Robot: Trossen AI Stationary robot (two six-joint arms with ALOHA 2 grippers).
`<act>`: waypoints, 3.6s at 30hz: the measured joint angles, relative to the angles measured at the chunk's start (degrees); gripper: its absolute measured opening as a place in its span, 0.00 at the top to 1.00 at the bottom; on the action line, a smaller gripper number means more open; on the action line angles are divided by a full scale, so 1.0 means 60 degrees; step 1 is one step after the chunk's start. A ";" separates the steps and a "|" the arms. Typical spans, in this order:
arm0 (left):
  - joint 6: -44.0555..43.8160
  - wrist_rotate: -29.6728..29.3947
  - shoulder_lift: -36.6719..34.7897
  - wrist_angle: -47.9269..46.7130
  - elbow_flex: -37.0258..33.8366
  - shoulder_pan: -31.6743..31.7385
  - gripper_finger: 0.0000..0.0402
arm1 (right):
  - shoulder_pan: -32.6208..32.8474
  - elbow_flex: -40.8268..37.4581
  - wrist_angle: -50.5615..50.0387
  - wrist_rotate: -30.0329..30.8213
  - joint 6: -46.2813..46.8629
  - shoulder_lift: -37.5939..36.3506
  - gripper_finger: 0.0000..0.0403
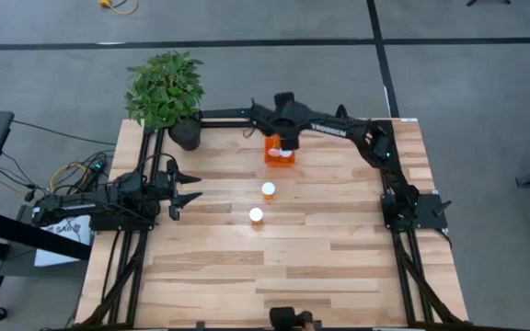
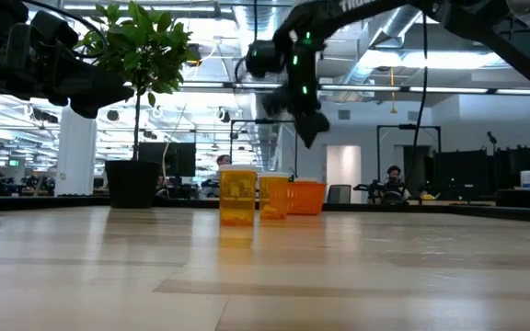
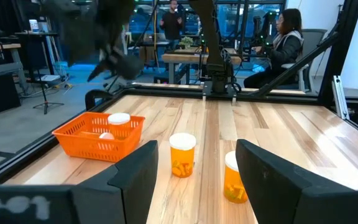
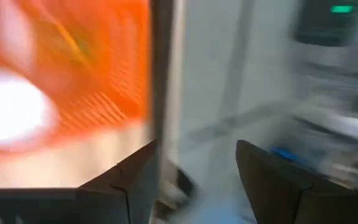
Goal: Pick and place pill bottles into a basket
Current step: Put the orange pill bottle into the orange basket
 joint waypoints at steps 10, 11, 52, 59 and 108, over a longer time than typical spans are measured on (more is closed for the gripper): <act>0.0001 0.0037 0.0004 -0.0004 0.0000 0.0001 0.48 | -0.0293 0.0537 -0.1277 -0.7203 0.2704 -0.1064 0.50; 0.0000 0.0040 0.0000 -0.0004 0.0000 0.0002 0.48 | -0.0233 0.0490 -0.1448 -0.7447 0.2740 -0.1202 0.51; 0.0000 -0.0015 0.0000 0.0003 0.0000 -0.0001 0.48 | 0.2926 -1.4647 1.6718 -0.6174 0.6427 -0.6612 0.70; 0.0000 -0.0011 0.0000 0.0003 0.0000 0.0001 0.48 | 0.2860 -1.5008 1.7002 -0.6129 0.6144 -0.6718 0.70; 0.0001 -0.0004 0.0000 0.0003 0.0002 -0.0001 0.48 | 0.2426 -1.4986 2.0641 -0.5946 0.4424 -0.4070 0.29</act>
